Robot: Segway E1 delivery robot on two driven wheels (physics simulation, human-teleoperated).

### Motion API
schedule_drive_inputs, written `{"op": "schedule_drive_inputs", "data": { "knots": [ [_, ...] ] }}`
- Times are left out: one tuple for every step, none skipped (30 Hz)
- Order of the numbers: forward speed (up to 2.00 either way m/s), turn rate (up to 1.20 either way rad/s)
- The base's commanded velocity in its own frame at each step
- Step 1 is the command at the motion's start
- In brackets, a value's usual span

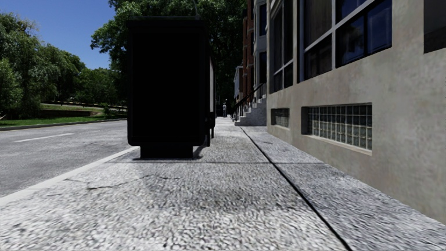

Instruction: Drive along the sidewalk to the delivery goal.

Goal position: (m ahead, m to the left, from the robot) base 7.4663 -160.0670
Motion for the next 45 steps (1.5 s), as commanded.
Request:
{"op": "schedule_drive_inputs", "data": {
  "knots": [
    [2.00, 0.00],
    [2.00, 0.00],
    [2.00, 0.00],
    [2.00, 0.00],
    [2.00, 0.00],
    [2.00, 0.00],
    [2.00, 0.00],
    [2.00, 0.00],
    [2.00, 0.00],
    [2.00, 0.00],
    [2.00, 0.00],
    [2.00, 0.00],
    [2.00, -0.67],
    [2.00, -1.09],
    [2.00, -1.20],
    [2.00, -1.20],
    [2.00, -1.20],
    [2.00, -1.17],
    [2.00, 0.00],
    [2.00, 0.00],
    [2.00, 0.00],
    [2.00, 0.00],
    [2.00, 0.00],
    [2.00, 0.00],
    [2.00, 0.00],
    [2.00, 0.00],
    [2.00, 0.00],
    [2.00, 0.00],
    [2.00, 0.00],
    [2.00, 0.00],
    [2.00, 0.00],
    [2.00, 0.00],
    [2.00, 0.00],
    [2.00, 0.00],
    [2.00, 0.00],
    [2.00, 0.00],
    [2.00, 0.00],
    [2.00, -0.38],
    [2.00, -0.97],
    [2.00, -1.20],
    [2.00, -1.20],
    [2.00, -1.20],
    [2.00, -1.12],
    [2.00, 0.00],
    [2.00, 0.00]
  ]
}}
